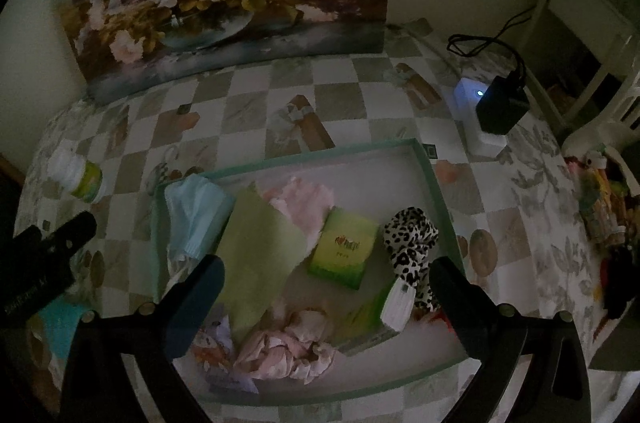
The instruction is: Organize soft objects
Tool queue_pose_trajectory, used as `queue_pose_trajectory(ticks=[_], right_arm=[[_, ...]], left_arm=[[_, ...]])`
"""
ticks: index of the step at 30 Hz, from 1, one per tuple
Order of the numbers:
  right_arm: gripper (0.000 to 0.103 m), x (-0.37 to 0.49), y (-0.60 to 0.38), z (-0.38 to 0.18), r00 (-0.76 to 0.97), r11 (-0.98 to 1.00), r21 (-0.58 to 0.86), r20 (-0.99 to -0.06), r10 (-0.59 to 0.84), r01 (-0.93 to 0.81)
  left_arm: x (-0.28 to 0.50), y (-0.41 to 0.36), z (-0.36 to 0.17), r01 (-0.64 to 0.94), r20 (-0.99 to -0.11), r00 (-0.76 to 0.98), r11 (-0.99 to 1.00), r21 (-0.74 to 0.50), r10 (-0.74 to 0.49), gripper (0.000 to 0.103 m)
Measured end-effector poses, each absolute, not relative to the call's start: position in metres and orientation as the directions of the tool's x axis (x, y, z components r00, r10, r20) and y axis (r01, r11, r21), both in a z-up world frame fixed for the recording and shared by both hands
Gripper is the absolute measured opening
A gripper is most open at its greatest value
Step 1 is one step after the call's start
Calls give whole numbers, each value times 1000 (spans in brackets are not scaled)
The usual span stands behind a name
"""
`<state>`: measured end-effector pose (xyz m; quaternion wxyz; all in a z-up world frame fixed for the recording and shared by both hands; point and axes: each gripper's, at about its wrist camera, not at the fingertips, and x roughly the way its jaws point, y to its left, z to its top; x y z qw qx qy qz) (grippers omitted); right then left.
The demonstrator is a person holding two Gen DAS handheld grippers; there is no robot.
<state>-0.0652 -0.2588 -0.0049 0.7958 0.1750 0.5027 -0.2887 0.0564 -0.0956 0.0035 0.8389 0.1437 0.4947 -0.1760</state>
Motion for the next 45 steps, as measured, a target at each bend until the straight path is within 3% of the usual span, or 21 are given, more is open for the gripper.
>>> queue_pose_trajectory(ticks=[21, 45], right_arm=[[103, -95, -204, -19, 331, 822, -23, -909, -255, 569], [103, -121, -168, -26, 347, 848, -51, -898, -270, 527]], left_arm=[[16, -12, -15, 324, -915, 402, 941, 100, -41, 100], [-13, 10, -18, 337, -915, 398, 938, 86, -59, 100]])
